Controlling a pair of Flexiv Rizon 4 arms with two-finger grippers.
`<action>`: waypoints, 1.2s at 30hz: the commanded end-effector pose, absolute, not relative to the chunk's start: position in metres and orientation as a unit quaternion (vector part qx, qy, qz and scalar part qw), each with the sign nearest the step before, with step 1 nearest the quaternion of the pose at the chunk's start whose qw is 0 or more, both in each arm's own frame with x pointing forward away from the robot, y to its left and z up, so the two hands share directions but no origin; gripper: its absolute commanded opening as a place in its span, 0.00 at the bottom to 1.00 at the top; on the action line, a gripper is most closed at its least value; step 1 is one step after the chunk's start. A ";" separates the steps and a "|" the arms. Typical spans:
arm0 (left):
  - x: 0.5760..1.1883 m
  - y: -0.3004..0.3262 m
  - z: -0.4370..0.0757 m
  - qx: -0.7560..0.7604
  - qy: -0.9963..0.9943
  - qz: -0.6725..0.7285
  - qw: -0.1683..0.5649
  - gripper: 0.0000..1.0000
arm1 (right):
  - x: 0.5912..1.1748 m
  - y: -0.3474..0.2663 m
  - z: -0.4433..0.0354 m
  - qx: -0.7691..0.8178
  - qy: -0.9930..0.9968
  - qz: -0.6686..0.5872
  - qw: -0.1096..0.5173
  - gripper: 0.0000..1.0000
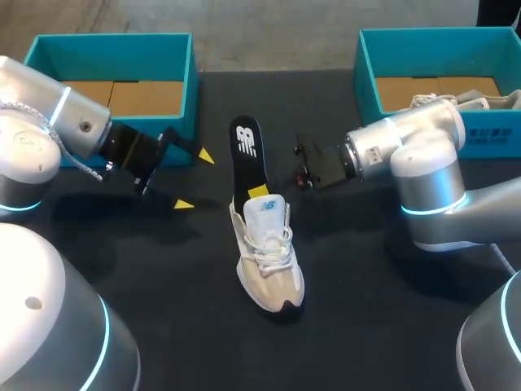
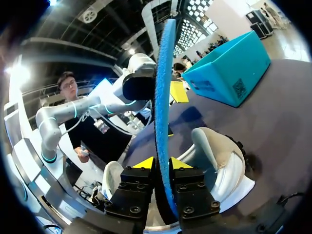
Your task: Take the shoe out of the shoebox, open the shoe tongue, remove and reinsert the insole, then place the shoe into the shoebox
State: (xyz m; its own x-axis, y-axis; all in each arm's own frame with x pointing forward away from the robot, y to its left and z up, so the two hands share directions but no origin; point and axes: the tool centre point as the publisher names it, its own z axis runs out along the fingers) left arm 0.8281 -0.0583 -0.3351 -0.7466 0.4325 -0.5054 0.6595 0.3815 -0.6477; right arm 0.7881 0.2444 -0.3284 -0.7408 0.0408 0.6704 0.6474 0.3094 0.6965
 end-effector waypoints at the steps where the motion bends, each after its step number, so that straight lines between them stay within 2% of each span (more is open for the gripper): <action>1: 0.827 -0.058 -0.337 0.333 0.820 -0.447 0.128 1.00 | 0.788 0.244 -0.322 -0.227 -0.764 -0.539 0.275 0.24; 4: 0.826 -0.058 -0.338 0.333 0.820 -0.448 0.128 1.00 | 0.792 0.245 -0.319 -0.223 -0.766 -0.538 0.272 0.25; 6: 0.825 -0.057 -0.338 0.333 0.820 -0.448 0.128 1.00 | 0.795 0.246 -0.318 -0.219 -0.768 -0.537 0.273 0.22; 10: 0.823 -0.054 -0.338 0.332 0.821 -0.446 0.128 1.00 | 0.798 0.250 -0.321 -0.214 -0.768 -0.533 0.283 0.00; 35: 0.825 -0.057 -0.336 0.334 0.820 -0.446 0.127 1.00 | 0.773 0.238 -0.338 -0.245 -0.777 -0.481 0.325 0.00; 36: 0.825 -0.057 -0.337 0.335 0.820 -0.447 0.127 1.00 | 0.774 0.238 -0.336 -0.243 -0.777 -0.483 0.322 0.13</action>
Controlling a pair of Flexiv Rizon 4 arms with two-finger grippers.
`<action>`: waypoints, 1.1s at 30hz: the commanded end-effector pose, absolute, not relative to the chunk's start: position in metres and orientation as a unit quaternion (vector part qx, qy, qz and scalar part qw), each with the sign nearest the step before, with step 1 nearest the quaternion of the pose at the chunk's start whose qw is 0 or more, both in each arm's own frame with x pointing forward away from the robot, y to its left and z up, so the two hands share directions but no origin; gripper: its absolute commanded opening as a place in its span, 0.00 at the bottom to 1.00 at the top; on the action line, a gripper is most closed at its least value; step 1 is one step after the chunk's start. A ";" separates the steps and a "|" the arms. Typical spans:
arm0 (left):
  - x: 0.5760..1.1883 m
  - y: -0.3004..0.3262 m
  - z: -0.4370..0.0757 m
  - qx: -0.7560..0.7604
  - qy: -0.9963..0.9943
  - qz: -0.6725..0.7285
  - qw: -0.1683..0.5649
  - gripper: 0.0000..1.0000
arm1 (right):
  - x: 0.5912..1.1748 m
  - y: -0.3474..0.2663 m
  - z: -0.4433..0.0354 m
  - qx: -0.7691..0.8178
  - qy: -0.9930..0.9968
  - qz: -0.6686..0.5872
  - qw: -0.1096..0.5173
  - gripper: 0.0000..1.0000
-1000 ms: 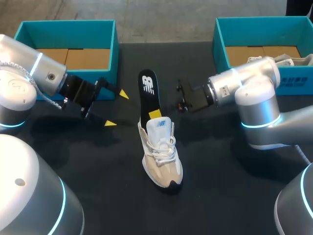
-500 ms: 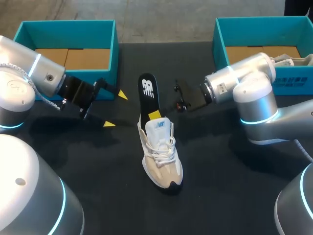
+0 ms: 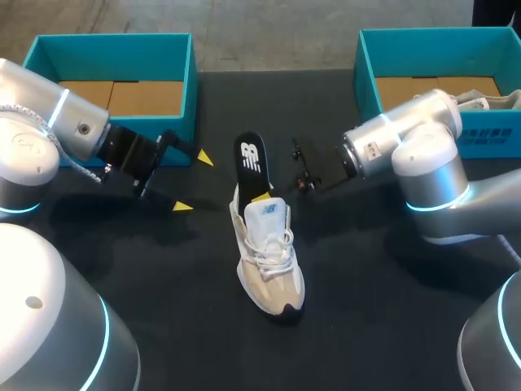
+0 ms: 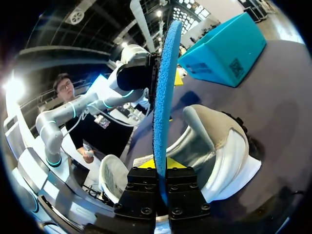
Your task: Take the shoe out of the shoebox, open the shoe tongue, remove and reinsert the insole, then place the shoe into the shoebox
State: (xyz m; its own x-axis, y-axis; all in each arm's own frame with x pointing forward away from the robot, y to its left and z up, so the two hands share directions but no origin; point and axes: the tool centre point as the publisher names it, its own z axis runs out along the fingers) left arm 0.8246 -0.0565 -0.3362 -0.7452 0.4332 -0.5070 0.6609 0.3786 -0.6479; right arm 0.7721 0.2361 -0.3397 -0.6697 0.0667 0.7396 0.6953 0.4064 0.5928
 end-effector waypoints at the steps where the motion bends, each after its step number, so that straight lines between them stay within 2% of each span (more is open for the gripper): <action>1: 0.825 -0.057 -0.337 0.335 0.820 -0.447 0.127 1.00 | 0.775 0.238 -0.335 -0.242 -0.778 -0.484 0.318 0.21; 6: 0.825 -0.057 -0.337 0.336 0.819 -0.448 0.127 1.00 | 0.782 0.240 -0.325 -0.235 -0.784 -0.486 0.307 0.26; 12: 0.824 -0.057 -0.338 0.336 0.819 -0.449 0.127 1.00 | 0.791 0.243 -0.321 -0.226 -0.787 -0.489 0.301 0.23; 15: 0.824 -0.056 -0.338 0.336 0.818 -0.449 0.127 1.00 | 0.796 0.248 -0.323 -0.219 -0.788 -0.487 0.308 0.12; 16: 0.824 -0.056 -0.338 0.337 0.818 -0.448 0.127 1.00 | 0.797 0.249 -0.326 -0.217 -0.788 -0.483 0.314 0.00; 33: 0.821 -0.056 -0.339 0.335 0.819 -0.449 0.127 1.00 | 0.774 0.244 -0.345 -0.226 -0.797 -0.424 0.367 0.00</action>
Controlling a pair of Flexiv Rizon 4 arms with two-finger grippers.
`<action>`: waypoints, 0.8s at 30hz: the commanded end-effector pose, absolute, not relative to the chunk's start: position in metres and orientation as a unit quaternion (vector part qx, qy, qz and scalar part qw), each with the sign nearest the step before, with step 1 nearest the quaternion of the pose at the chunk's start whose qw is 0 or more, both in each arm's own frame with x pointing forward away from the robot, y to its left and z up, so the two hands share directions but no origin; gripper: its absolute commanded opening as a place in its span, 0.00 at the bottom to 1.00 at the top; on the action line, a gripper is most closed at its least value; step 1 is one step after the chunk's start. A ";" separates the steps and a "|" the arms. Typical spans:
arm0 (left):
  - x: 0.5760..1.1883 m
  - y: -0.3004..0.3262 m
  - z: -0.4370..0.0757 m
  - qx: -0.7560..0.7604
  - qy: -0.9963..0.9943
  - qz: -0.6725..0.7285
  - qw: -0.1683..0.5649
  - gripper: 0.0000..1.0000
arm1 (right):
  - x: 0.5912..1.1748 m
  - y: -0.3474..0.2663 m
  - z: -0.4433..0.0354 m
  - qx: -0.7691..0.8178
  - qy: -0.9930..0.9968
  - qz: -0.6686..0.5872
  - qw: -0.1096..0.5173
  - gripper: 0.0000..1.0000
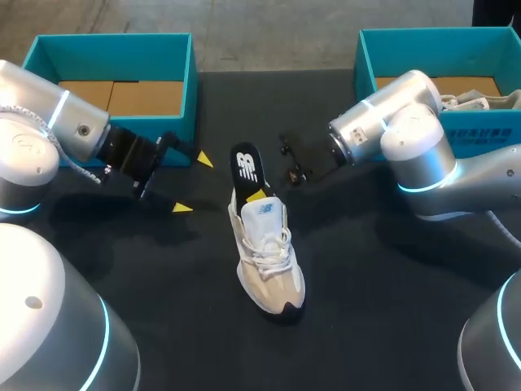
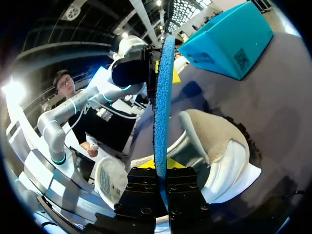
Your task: Take the shoe out of the shoebox, open the shoe tongue, remove and reinsert the insole, then place the shoe into the shoebox
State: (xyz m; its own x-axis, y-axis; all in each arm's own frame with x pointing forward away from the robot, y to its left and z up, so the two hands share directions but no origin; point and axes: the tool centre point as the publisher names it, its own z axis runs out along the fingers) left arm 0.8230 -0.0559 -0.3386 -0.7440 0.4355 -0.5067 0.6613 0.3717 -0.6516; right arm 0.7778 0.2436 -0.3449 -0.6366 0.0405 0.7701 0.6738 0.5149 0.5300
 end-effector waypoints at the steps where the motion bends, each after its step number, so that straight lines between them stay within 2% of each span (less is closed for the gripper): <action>1: 0.821 -0.056 -0.339 0.335 0.818 -0.449 0.127 1.00 | 0.772 0.244 -0.345 -0.226 -0.798 -0.419 0.370 0.00; 7: 0.821 -0.057 -0.340 0.335 0.819 -0.450 0.126 1.00 | 0.768 0.243 -0.345 -0.231 -0.797 -0.421 0.368 0.00; 8: 0.821 -0.057 -0.341 0.335 0.818 -0.450 0.125 1.00 | 0.769 0.244 -0.343 -0.228 -0.797 -0.428 0.361 0.05; 9: 0.821 -0.057 -0.340 0.336 0.818 -0.450 0.125 1.00 | 0.771 0.244 -0.340 -0.227 -0.798 -0.429 0.357 0.19; 10: 0.822 -0.058 -0.340 0.336 0.818 -0.450 0.125 1.00 | 0.772 0.245 -0.337 -0.225 -0.800 -0.430 0.352 0.24; 14: 0.823 -0.059 -0.339 0.338 0.817 -0.449 0.126 1.00 | 0.776 0.247 -0.331 -0.222 -0.802 -0.437 0.341 0.32; 20: 0.822 -0.058 -0.338 0.339 0.817 -0.449 0.128 1.00 | 0.784 0.246 -0.326 -0.220 -0.805 -0.443 0.329 0.32; 24: 0.821 -0.056 -0.338 0.338 0.818 -0.447 0.129 1.00 | 0.792 0.245 -0.325 -0.217 -0.806 -0.447 0.322 0.22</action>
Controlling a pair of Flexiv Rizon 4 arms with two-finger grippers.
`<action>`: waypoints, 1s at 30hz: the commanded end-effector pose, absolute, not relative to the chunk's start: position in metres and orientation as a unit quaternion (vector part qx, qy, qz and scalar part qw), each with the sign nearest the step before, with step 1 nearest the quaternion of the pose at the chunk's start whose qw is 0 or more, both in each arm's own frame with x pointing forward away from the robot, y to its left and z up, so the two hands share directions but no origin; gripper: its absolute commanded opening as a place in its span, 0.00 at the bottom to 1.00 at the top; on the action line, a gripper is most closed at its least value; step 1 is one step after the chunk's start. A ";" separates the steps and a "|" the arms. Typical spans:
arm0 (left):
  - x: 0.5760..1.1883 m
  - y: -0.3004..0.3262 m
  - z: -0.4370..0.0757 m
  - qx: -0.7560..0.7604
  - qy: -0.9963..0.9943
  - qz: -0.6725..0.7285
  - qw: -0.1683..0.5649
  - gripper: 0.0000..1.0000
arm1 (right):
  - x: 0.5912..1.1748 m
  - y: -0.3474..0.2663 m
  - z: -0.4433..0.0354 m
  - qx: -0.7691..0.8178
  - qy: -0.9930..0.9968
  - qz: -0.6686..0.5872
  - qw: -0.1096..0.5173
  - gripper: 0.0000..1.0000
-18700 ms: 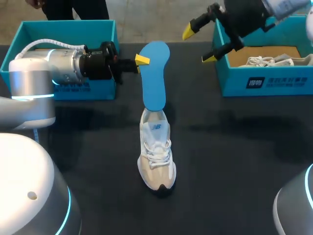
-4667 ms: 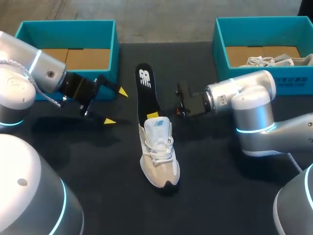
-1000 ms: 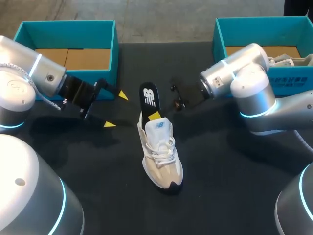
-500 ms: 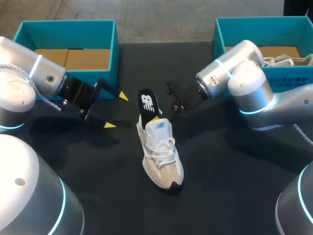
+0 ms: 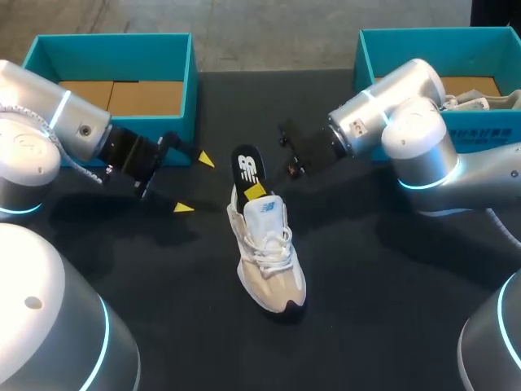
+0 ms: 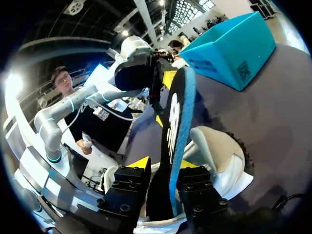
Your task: Take the shoe out of the shoebox, open the shoe tongue, remove and reinsert the insole, then place the shoe into the shoebox
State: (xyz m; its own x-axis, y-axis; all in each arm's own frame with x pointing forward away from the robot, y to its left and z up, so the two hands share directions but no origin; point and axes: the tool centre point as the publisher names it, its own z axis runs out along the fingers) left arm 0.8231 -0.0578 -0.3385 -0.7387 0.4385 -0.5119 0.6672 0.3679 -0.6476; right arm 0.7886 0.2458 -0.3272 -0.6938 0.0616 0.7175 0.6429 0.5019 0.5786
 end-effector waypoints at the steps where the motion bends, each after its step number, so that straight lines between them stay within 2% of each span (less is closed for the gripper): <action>1: 0.821 -0.056 -0.338 0.339 0.818 -0.447 0.128 1.00 | 0.796 0.246 -0.324 -0.213 -0.807 -0.447 0.322 0.16; 2: 0.821 -0.056 -0.338 0.339 0.818 -0.446 0.128 1.00 | 0.798 0.248 -0.323 -0.208 -0.808 -0.445 0.325 0.10; 3: 0.821 -0.055 -0.337 0.339 0.818 -0.446 0.129 1.00 | 0.800 0.249 -0.323 -0.205 -0.809 -0.444 0.326 0.00; 9: 0.820 -0.056 -0.336 0.340 0.818 -0.446 0.130 1.00 | 0.802 0.253 -0.328 -0.188 -0.807 -0.432 0.357 0.00; 18: 0.820 -0.057 -0.338 0.339 0.817 -0.448 0.128 1.00 | 0.774 0.244 -0.339 -0.206 -0.799 -0.412 0.386 0.00; 29: 0.820 -0.060 -0.341 0.339 0.816 -0.450 0.126 1.00 | 0.767 0.247 -0.337 -0.212 -0.802 -0.406 0.383 0.00; 30: 0.819 -0.060 -0.341 0.340 0.816 -0.451 0.126 1.00 | 0.769 0.248 -0.335 -0.211 -0.803 -0.408 0.380 0.03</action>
